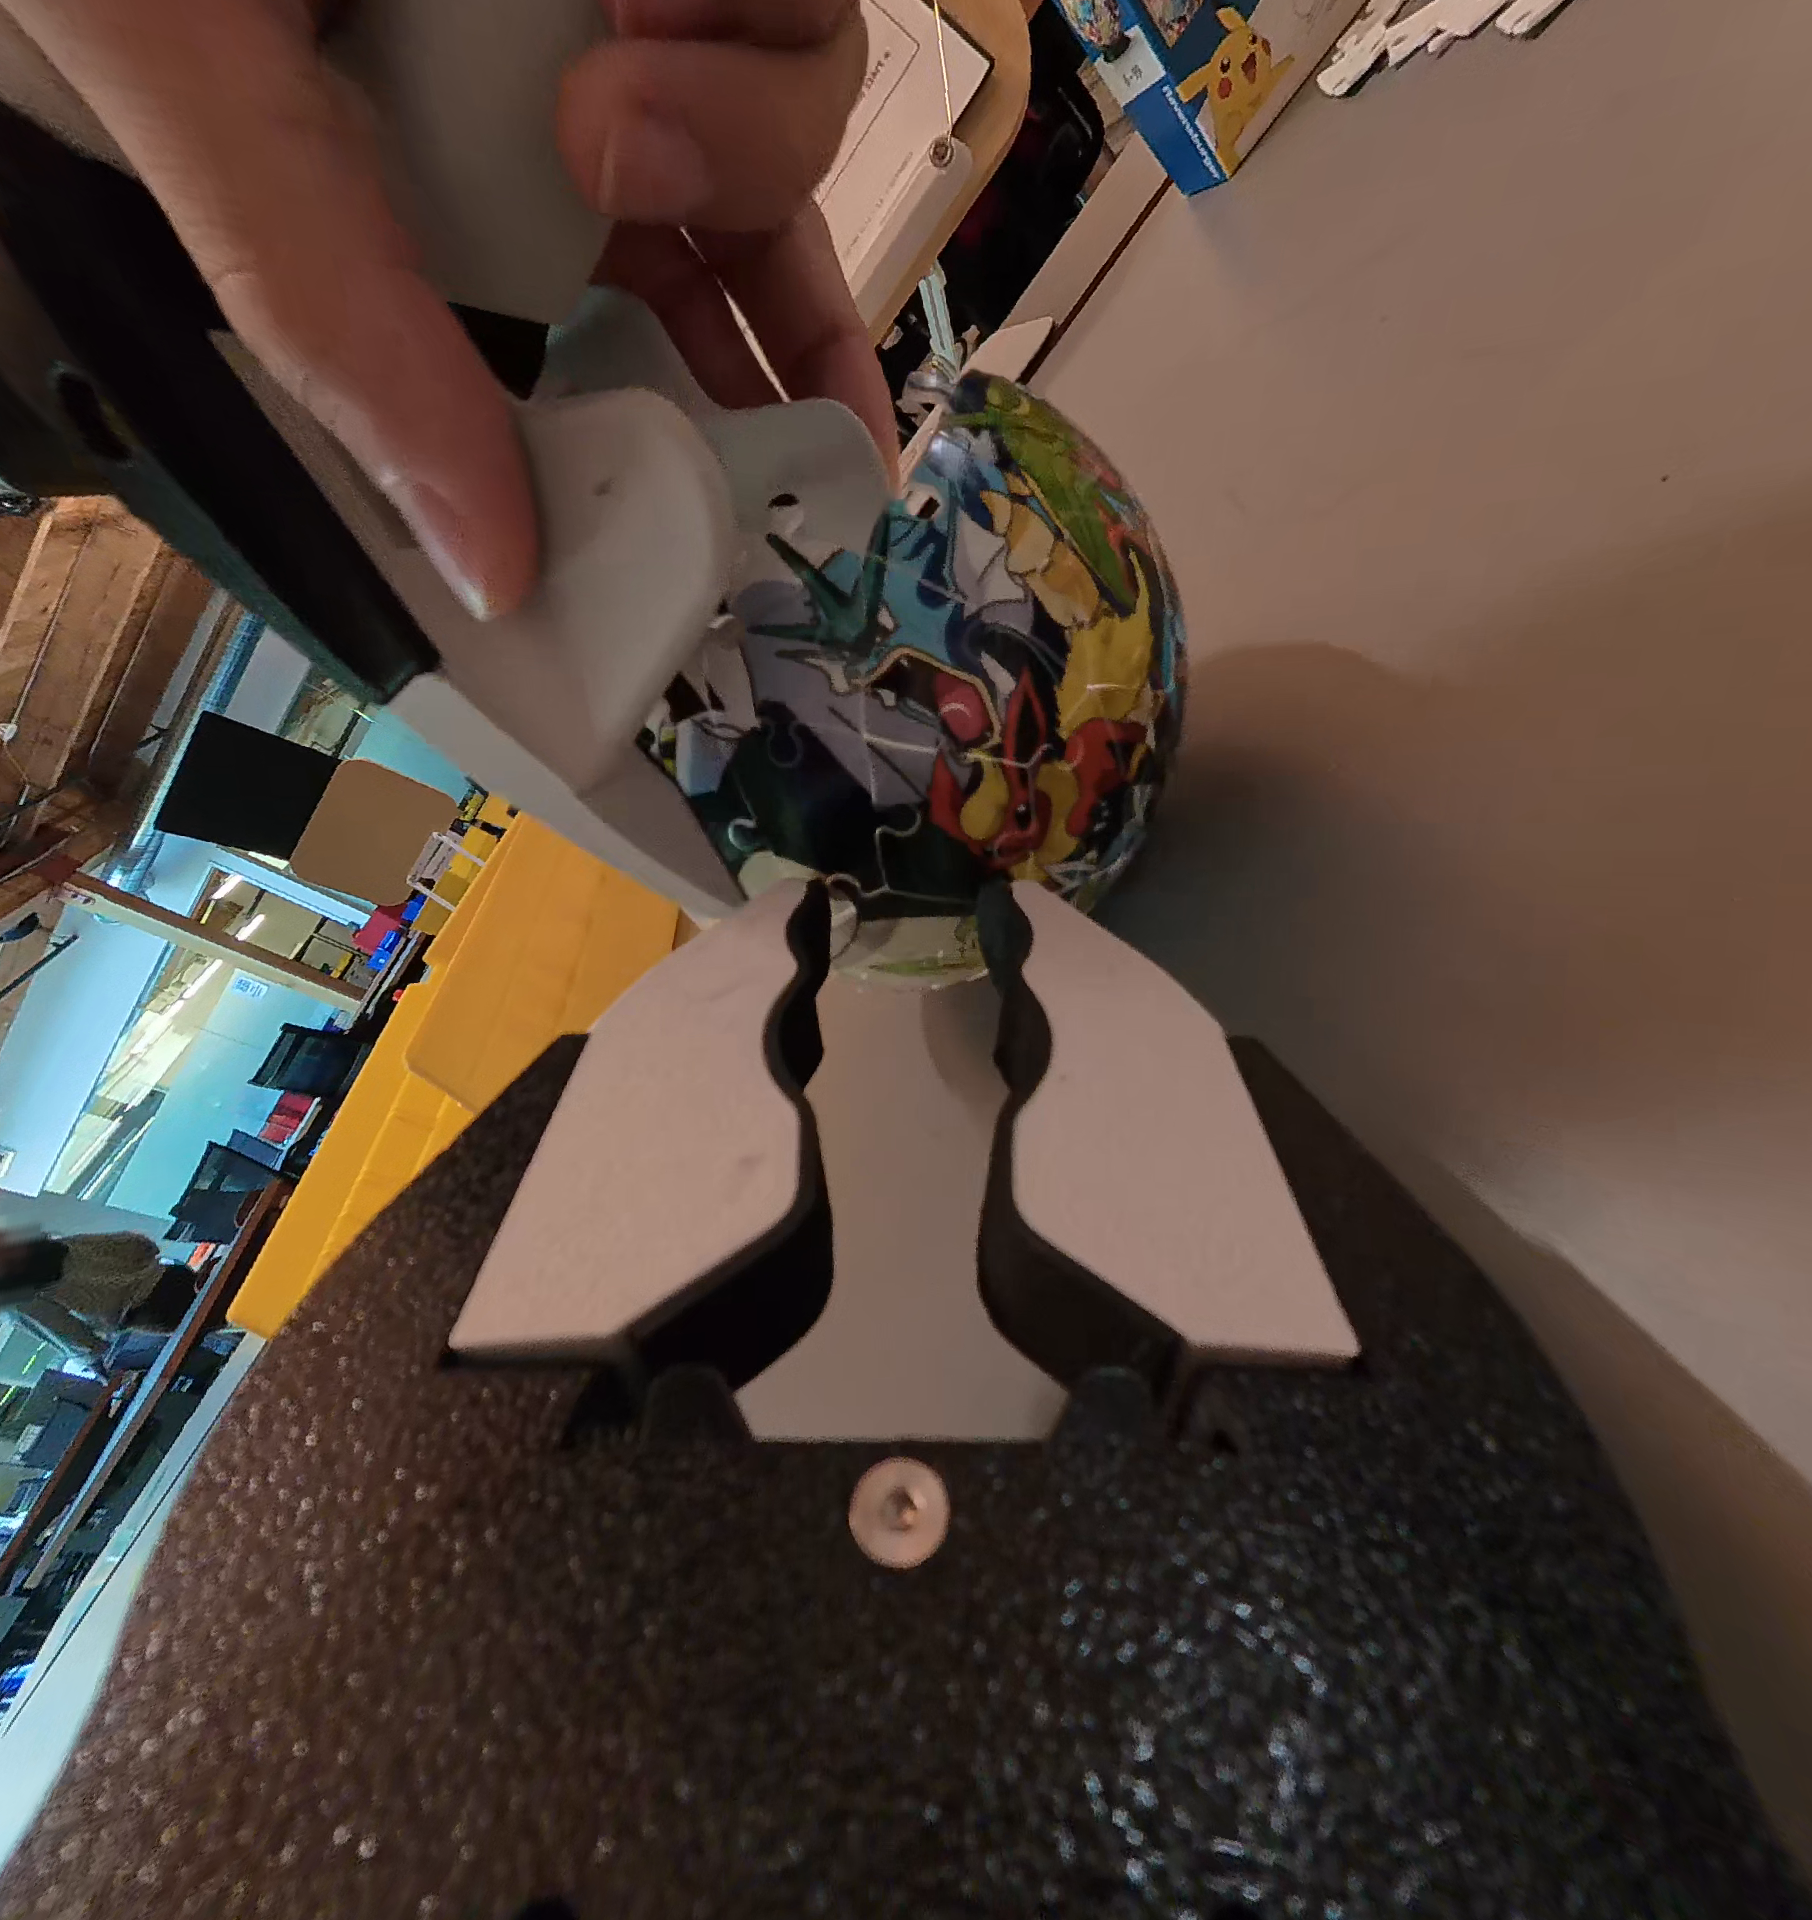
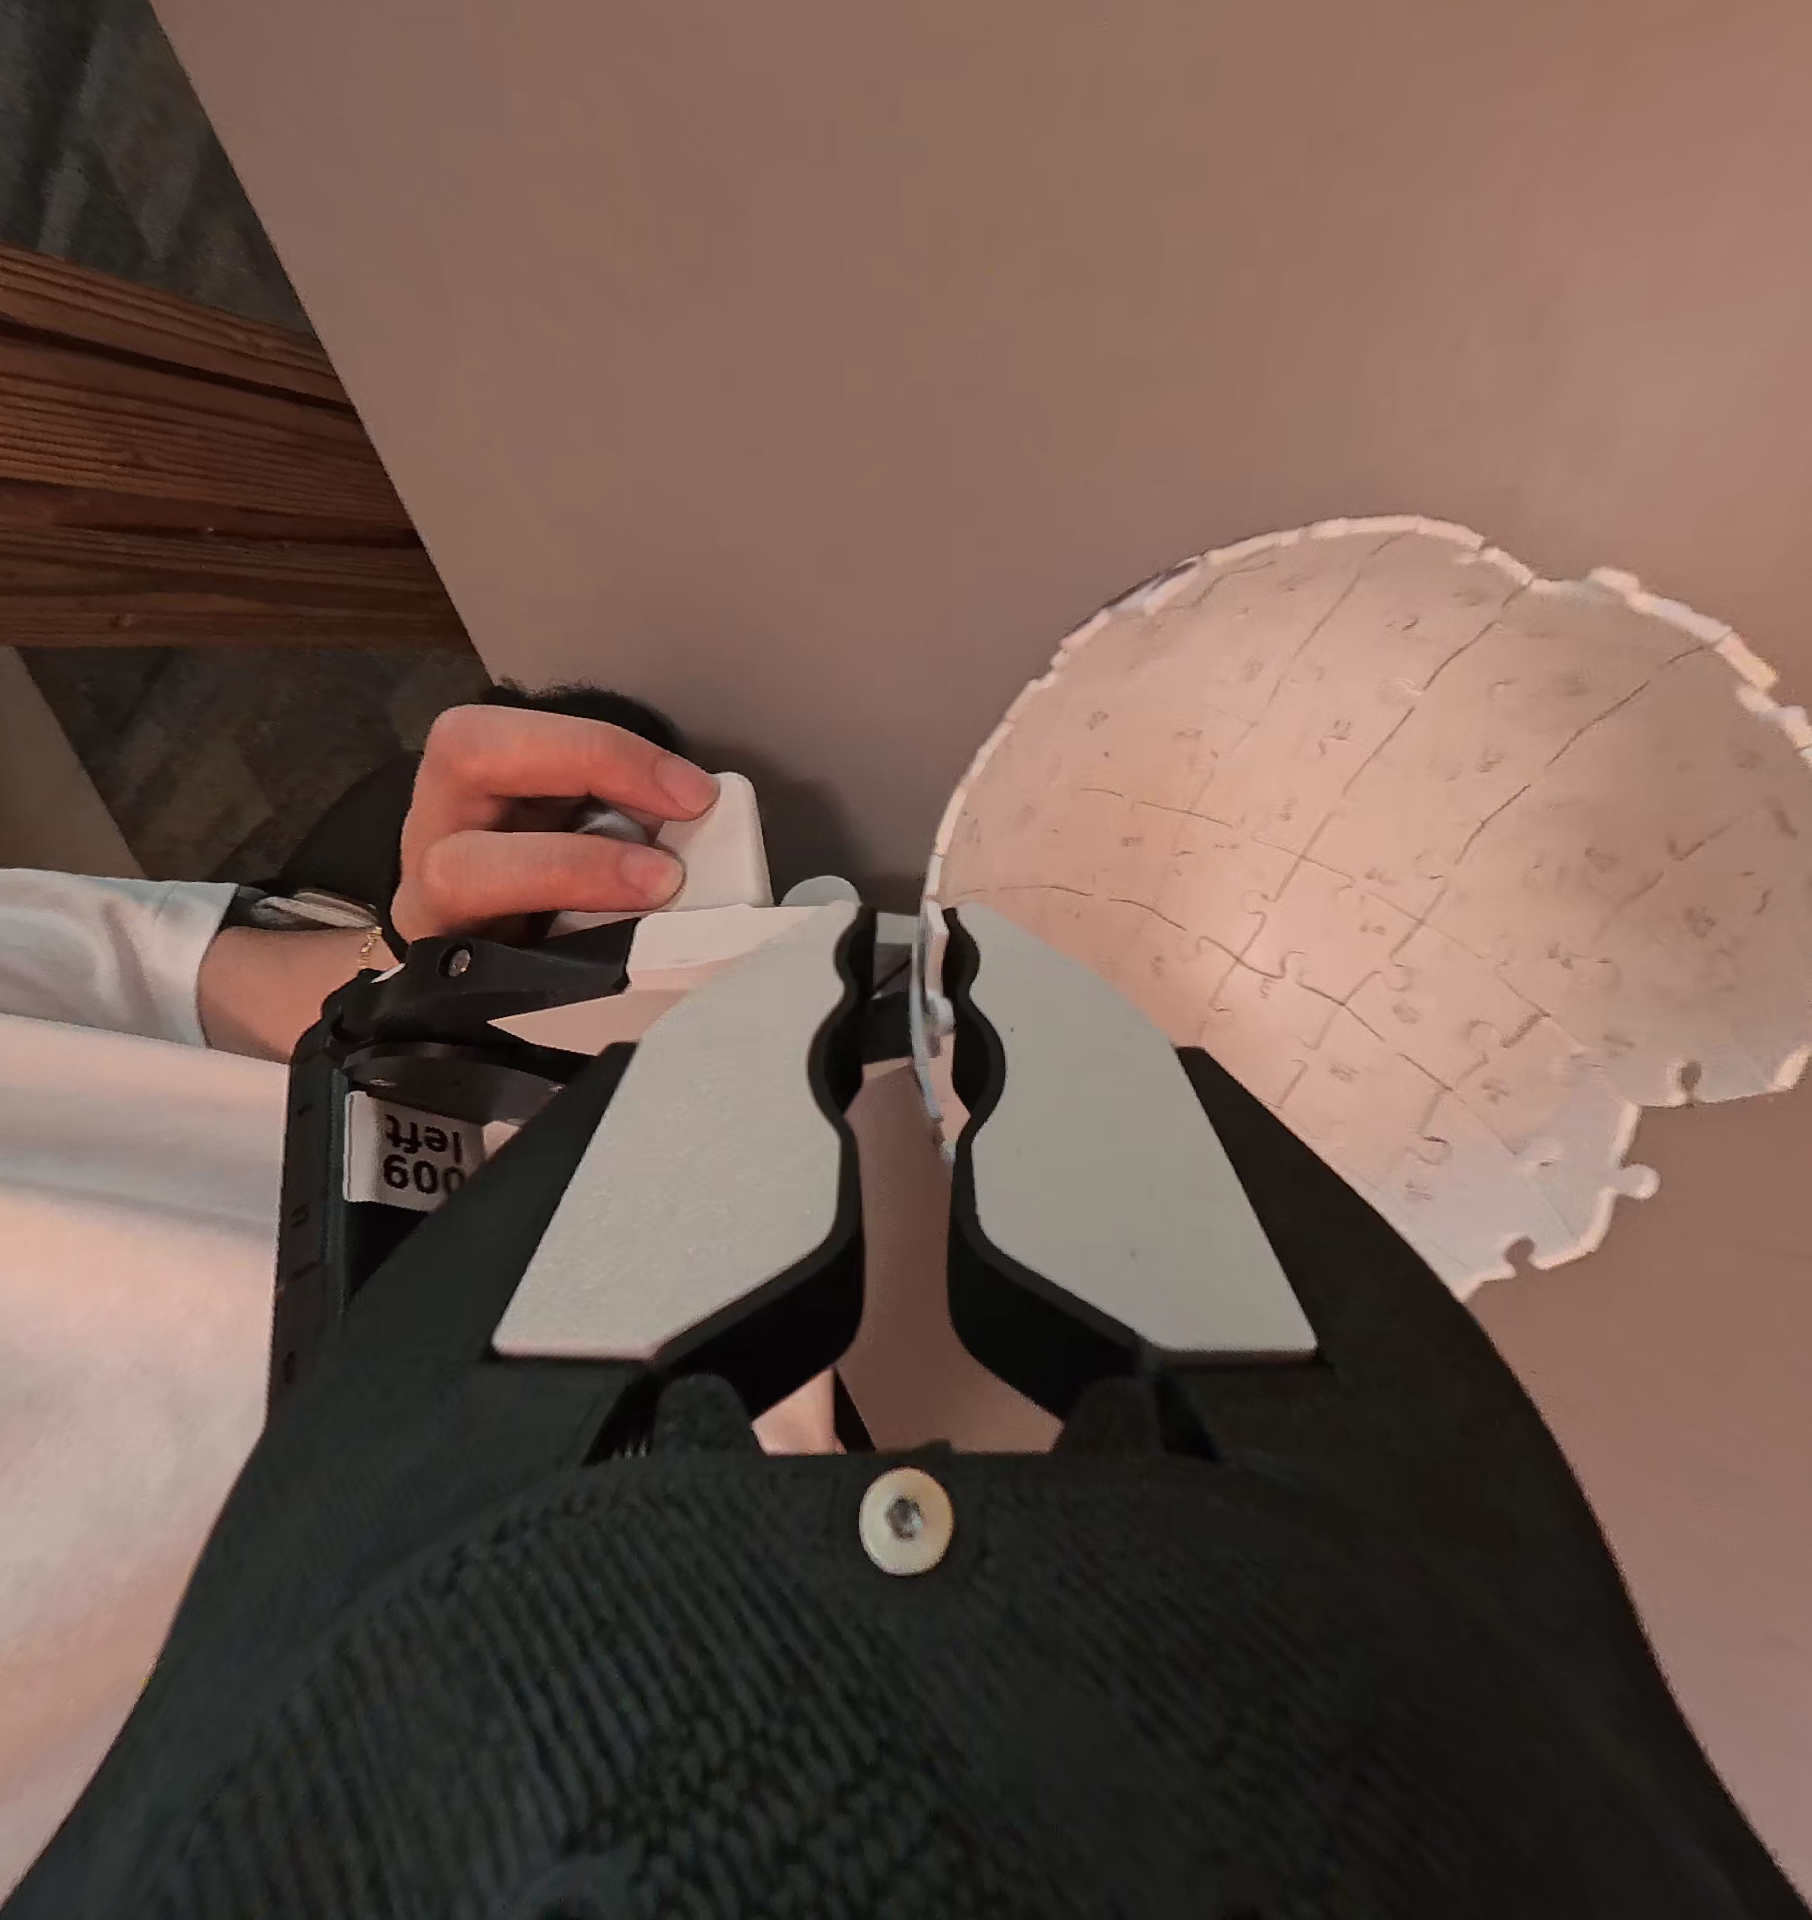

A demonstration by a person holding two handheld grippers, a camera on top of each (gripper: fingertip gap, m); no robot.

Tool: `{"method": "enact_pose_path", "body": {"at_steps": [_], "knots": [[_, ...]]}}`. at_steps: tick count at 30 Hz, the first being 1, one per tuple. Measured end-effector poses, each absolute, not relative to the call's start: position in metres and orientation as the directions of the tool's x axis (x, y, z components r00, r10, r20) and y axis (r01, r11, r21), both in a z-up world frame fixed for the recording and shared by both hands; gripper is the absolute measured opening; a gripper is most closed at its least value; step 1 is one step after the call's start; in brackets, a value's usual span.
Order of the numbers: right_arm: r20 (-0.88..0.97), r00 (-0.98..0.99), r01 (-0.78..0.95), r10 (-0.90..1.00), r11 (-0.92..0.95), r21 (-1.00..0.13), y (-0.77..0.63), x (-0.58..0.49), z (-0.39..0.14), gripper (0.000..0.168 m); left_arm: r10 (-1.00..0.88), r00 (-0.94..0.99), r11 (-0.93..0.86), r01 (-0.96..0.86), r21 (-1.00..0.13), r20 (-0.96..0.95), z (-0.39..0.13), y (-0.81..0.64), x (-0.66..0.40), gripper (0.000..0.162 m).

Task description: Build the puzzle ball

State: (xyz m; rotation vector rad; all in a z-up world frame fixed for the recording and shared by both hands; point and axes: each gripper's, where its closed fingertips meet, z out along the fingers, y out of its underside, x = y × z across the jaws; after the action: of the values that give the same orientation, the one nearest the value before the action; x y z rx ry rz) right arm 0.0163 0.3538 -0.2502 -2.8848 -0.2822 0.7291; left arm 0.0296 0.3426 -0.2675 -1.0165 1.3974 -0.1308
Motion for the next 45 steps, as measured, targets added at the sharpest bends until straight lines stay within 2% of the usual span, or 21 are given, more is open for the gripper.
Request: {"method": "enact_pose_path", "body": {"at_steps": [6,12,15,17,20,23,26,29,31,32,34,39,41,45], "knots": [[-0.406,0.878,0.184,0.255,-0.961,-0.205,0.346,0.017,-0.247,0.054,-0.619,0.227,0.604,-0.474,-0.641,-0.752,-0.268,0.342,0.029,0.028],[-0.355,0.854,0.287,0.381,-0.913,-0.289,0.327,0.014,-0.221,0.079,-0.603,0.208,0.614,-0.496,-0.614,-0.771,-0.272,0.344,0.027,0.028],[-0.193,0.851,0.371,0.489,-0.818,-0.438,0.327,0.035,-0.198,0.086,-0.587,0.194,0.626,-0.507,-0.593,-0.786,-0.274,0.346,0.025,0.027],[0.001,0.862,0.435,0.507,-0.738,-0.516,0.329,0.070,-0.194,0.092,-0.573,0.184,0.627,-0.528,-0.572,-0.798,-0.277,0.350,0.022,0.027],[0.202,0.815,0.556,0.543,-0.637,-0.534,0.319,0.118,-0.222,0.124,-0.552,0.171,0.629,-0.557,-0.542,-0.816,-0.282,0.356,0.019,0.028],[0.081,0.781,0.536,0.619,-0.598,-0.596,0.310,0.117,-0.273,0.114,-0.525,0.162,0.630,-0.586,-0.509,-0.836,-0.286,0.362,0.015,0.027],[0.005,0.738,0.511,0.675,-0.554,-0.658,0.316,0.099,-0.301,0.103,-0.491,0.132,0.628,-0.632,-0.455,-0.861,-0.294,0.369,0.010,0.027],[0.024,0.687,0.556,0.726,-0.504,-0.661,0.327,0.090,-0.317,0.109,-0.460,0.108,0.630,-0.660,-0.410,-0.881,-0.299,0.373,0.006,0.017],[0.008,0.647,0.550,0.762,-0.460,-0.697,0.333,0.080,-0.321,0.109,-0.457,0.108,0.628,-0.663,-0.407,-0.883,-0.299,0.373,0.006,0.017],[0.009,0.624,0.548,0.781,-0.430,-0.718,0.334,0.074,-0.320,0.115,-0.456,0.106,0.624,-0.670,-0.402,-0.884,-0.299,0.374,0.005,0.017],[0.081,0.601,0.566,0.795,-0.352,-0.745,0.340,0.068,-0.317,0.131,-0.464,0.095,0.610,-0.686,-0.395,-0.881,-0.302,0.375,0.002,0.012],[0.226,0.585,0.577,0.779,-0.204,-0.791,0.349,0.057,-0.303,0.124,-0.532,0.050,0.569,-0.718,-0.401,-0.845,-0.308,0.381,-0.010,0.010],[0.289,0.557,0.618,0.779,-0.155,-0.771,0.348,0.049,-0.298,0.124,-0.594,0.021,0.533,-0.738,-0.413,-0.804,-0.314,0.383,-0.017,0.000],[0.394,0.485,0.669,0.781,-0.041,-0.742,0.345,0.024,-0.279,0.122,-0.668,-0.003,0.448,-0.800,-0.399,-0.744,-0.320,0.392,-0.037,0.002]]}}
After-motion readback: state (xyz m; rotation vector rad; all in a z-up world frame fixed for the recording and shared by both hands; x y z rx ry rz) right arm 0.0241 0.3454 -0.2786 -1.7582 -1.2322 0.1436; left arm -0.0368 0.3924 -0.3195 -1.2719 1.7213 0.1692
